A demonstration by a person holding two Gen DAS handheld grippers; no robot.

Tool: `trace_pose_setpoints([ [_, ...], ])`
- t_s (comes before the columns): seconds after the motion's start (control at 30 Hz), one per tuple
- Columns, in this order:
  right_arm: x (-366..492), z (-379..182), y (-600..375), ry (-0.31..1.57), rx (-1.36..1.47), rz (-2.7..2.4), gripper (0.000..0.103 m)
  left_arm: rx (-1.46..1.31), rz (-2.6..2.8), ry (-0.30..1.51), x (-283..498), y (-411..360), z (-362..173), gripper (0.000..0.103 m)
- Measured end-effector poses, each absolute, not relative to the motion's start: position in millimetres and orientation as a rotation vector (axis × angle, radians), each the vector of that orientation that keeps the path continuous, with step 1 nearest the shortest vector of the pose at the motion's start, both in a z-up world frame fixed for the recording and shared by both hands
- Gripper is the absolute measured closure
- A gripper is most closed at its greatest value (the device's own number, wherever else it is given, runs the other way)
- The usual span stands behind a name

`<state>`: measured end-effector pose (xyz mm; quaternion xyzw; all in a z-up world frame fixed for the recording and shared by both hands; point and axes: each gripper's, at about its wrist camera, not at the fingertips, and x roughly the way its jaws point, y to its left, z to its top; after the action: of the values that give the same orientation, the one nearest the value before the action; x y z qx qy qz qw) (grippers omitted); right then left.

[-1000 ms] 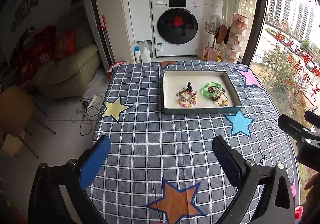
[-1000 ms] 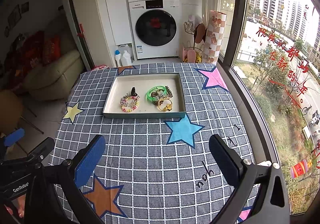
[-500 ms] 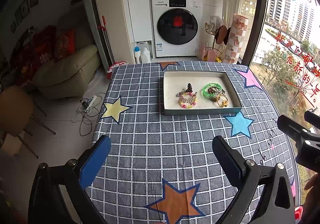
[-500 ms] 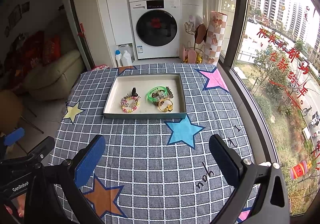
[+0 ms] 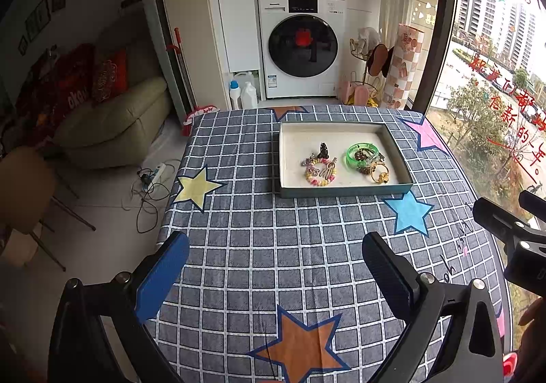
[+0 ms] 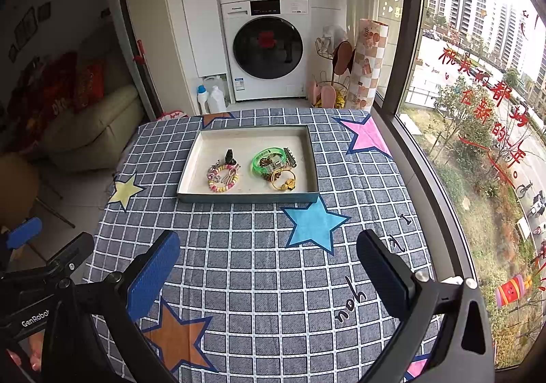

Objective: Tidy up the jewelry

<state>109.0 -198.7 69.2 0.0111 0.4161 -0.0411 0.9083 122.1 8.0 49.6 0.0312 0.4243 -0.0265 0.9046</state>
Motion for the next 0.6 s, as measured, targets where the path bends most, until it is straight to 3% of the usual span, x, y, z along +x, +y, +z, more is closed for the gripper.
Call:
trace_pose_setpoints([
  [0.6,108.5,68.9,-198.5,0.86,0.023,-0.083,0.0,0.061,-0.052,0.886,123.6,8.6,50.2,0.0],
])
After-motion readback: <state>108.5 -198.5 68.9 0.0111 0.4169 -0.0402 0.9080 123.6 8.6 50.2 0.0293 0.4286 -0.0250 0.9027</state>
